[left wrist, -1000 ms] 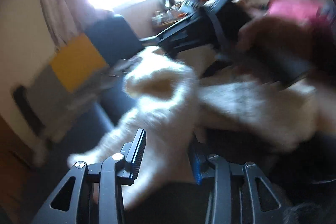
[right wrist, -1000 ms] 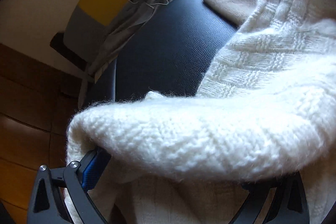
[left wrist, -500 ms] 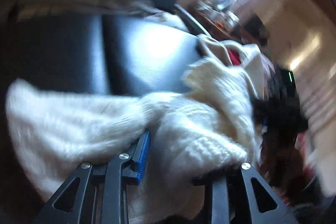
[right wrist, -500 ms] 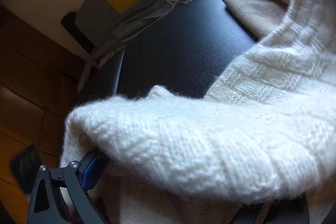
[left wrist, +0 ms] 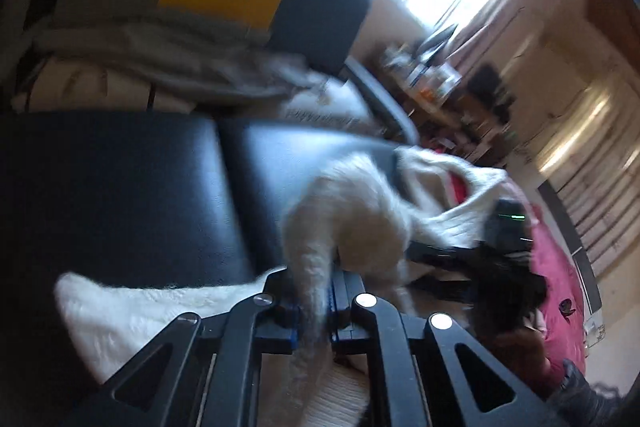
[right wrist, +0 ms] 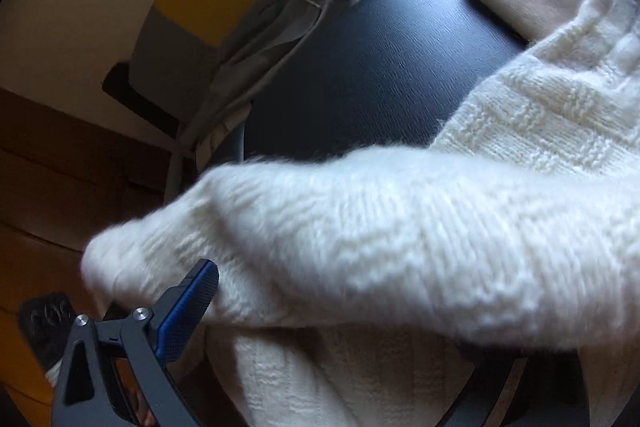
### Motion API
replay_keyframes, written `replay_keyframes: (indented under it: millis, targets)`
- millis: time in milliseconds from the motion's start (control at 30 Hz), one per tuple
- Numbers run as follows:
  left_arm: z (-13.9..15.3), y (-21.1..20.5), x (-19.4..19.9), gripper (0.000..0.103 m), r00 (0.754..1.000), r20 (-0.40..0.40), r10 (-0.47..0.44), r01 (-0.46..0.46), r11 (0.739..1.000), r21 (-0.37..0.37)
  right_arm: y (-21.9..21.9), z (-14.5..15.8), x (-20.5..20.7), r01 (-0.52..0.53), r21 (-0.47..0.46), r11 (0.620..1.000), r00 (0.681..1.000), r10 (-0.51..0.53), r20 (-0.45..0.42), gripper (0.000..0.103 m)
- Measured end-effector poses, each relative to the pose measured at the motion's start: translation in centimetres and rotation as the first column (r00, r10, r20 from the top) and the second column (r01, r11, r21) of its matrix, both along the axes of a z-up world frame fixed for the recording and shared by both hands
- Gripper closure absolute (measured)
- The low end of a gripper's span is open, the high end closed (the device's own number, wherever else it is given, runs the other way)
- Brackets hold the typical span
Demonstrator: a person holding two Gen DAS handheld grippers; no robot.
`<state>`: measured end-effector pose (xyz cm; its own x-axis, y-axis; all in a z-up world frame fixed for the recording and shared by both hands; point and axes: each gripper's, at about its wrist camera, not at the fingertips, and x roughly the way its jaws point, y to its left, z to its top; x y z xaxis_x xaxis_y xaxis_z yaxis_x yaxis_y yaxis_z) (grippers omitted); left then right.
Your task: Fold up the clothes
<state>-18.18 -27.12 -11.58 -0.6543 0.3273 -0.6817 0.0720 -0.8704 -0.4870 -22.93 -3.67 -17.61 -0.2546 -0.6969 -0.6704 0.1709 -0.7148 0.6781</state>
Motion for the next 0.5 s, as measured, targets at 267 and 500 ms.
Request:
replay_keyframes:
  millis: [267,500]
  targets:
    - [-2.6,-7.4,-2.0,0.081,0.972,0.096,0.214,-0.223,0.971,0.091,-0.4,-0.7,0.7,-0.035,-0.088,0.996,0.98,0.017,-0.2,0.0]
    - [1.4,-4.8,5.7,0.073,0.981,-0.044,0.192,-0.19,0.981,0.042,1.7,-0.4,0.8,-0.068,-0.123,0.99,0.978,0.042,-0.203,0.0]
